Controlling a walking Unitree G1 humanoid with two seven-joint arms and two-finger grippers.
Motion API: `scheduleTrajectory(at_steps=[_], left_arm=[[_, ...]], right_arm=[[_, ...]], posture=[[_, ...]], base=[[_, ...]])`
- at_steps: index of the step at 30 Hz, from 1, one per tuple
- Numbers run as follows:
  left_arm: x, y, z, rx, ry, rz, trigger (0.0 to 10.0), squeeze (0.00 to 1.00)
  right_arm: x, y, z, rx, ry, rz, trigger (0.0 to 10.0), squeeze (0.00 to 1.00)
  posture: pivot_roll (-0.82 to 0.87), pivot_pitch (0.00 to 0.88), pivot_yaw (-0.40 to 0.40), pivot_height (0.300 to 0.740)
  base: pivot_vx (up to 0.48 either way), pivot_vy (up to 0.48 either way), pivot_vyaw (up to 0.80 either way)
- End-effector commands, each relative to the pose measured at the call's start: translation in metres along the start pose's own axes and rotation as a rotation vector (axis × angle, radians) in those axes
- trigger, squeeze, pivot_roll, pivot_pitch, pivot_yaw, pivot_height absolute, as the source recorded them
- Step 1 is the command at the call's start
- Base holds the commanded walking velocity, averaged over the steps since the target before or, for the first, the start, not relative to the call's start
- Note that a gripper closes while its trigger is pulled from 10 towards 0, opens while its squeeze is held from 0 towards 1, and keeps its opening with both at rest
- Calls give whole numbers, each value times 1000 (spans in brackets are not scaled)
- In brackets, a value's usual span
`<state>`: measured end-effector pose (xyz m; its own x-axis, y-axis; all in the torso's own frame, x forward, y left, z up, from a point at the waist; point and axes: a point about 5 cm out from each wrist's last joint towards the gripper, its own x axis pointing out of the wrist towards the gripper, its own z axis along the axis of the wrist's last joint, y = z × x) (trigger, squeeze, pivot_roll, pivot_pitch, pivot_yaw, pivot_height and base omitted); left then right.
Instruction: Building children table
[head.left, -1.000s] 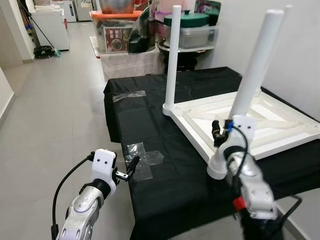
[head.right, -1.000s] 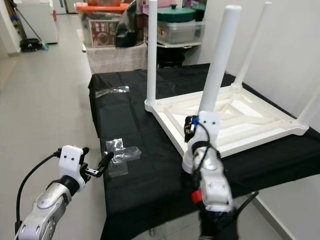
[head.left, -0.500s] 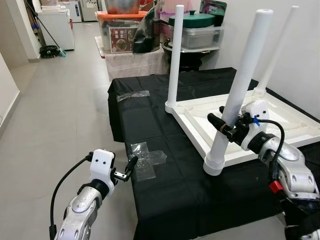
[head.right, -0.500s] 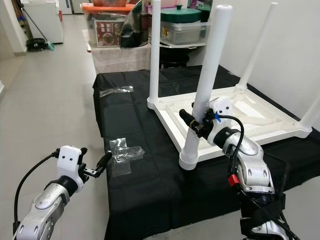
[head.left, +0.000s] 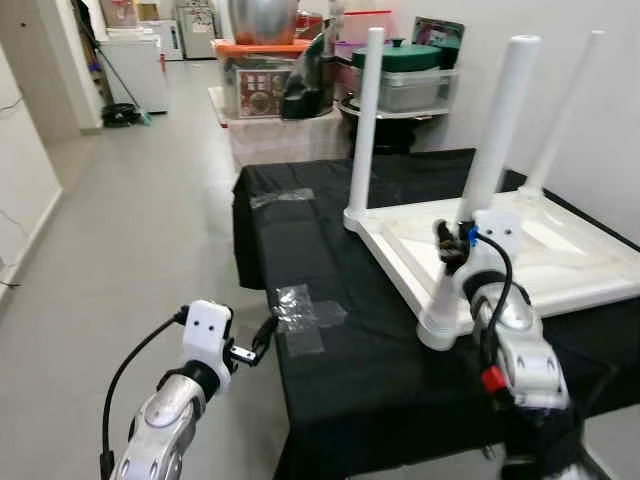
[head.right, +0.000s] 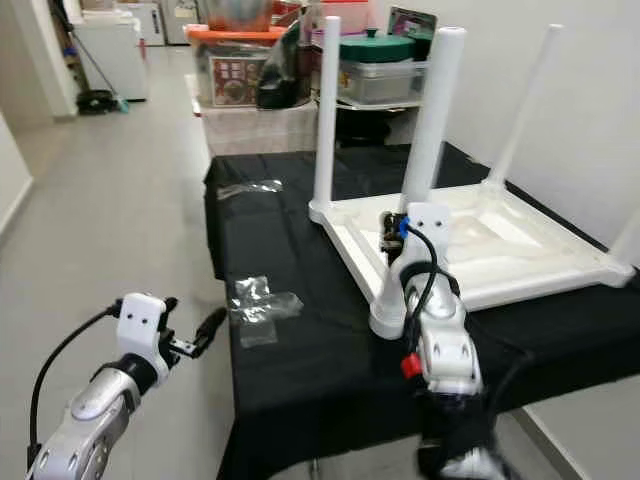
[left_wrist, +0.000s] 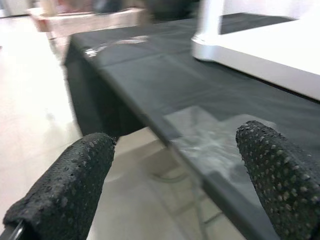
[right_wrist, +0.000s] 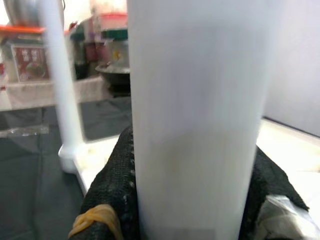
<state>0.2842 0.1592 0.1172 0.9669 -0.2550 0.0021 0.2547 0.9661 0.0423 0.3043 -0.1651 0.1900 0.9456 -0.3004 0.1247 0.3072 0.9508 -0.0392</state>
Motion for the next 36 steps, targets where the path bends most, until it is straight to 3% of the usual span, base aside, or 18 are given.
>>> scheduleTrajectory(at_steps=[1, 3, 4, 6, 7, 8, 12, 14, 15, 17, 21, 25, 26, 27, 28, 29, 34, 36], left_arm=[[2, -3, -2, 11, 16, -13, 10000, 0], [2, -3, -2, 12, 18, -12, 10000, 0], [2, -2, -2, 12, 18, -9, 10000, 0], [2, -2, -2, 10, 17, -5, 10000, 0], [2, -2, -2, 7, 15, -1, 10000, 0], [2, -2, -2, 6, 16, 1, 10000, 0], [1, -2, -3, 5, 17, 3, 10000, 0], [0, -2, -4, 5, 18, 4, 10000, 0], [0, -1, -4, 4, 18, 6, 10000, 0], [0, -1, -3, 4, 17, 7, 10000, 0], [1, 0, -2, 10, 12, 1, 10000, 0], [3, 0, 0, 13, 6, -2, 10000, 0], [3, 1, 0, 14, 5, -2, 10000, 0], [3, 1, 0, 14, 5, -2, 10000, 0], [3, 1, 0, 14, 5, -1, 10000, 0], [2, 1, 0, 15, 5, -1, 10000, 0], [2, 1, -1, 16, 6, 0, 10000, 0], [1, 1, -1, 17, 8, -1, 10000, 0]], right_arm=[[-2, 2, -27, -63, 156, 0, 549, 0], [0, 4, -27, -61, 161, 9, 549, 0], [4, 10, -27, -62, 165, 63, 10000, 0], [10, 12, -23, -21, 149, 104, 10000, 0], [17, 11, -8, 19, 51, 147, 10000, 0], [23, 4, -2, 39, 25, 146, 10000, 1000], [30, -5, 3, 72, 19, 135, 10000, 1000], [37, -7, 11, 85, 15, 255, 10000, 1000], [41, -11, 18, 83, -21, 369, 10000, 0], [43, -16, 25, 86, -54, 460, 10000, 0], [41, -32, 27, -79, -92, 801, 10000, 0], [44, -34, 17, -106, -44, 882, 9961, 0], [45, -35, 14, -111, -34, 880, 4980, 0], [45, -35, 14, -111, -34, 880, 4980, 0], [47, -35, 13, -113, -33, 873, 3608, 0], [48, -35, 11, -89, -29, 851, 0, 0], [54, -37, 2, -143, 20, 697, 0, 0], [65, -49, -4, -142, 69, 341, 0, 0]], posture=[[39, 0, -27, 740], [39, 0, -27, 740], [39, 0, -30, 740], [39, 0, -32, 740], [41, 0, -38, 740], [40, 0, -38, 740], [40, 0, -39, 740], [40, 0, -39, 740], [42, 0, -43, 740], [42, 0, -40, 740], [43, 0, -37, 740], [45, 0, -38, 740], [45, 0, -38, 740], [45, 0, -38, 740], [48, 0, -40, 740], [48, 0, -40, 740], [50, 0, -37, 740], [48, 0, -35, 740]], base=[[0, 0, 0], [0, 0, 0], [0, 0, 0], [0, 0, 0], [0, 0, 0], [0, 0, 0], [0, 0, 0], [0, 0, 0], [0, 0, 0], [0, 0, 0], [0, 0, 0], [0, 0, 0], [0, 0, 0], [0, 0, 0], [0, 0, 0], [0, 0, 0], [0, 0, 0], [0, 0, 0]])
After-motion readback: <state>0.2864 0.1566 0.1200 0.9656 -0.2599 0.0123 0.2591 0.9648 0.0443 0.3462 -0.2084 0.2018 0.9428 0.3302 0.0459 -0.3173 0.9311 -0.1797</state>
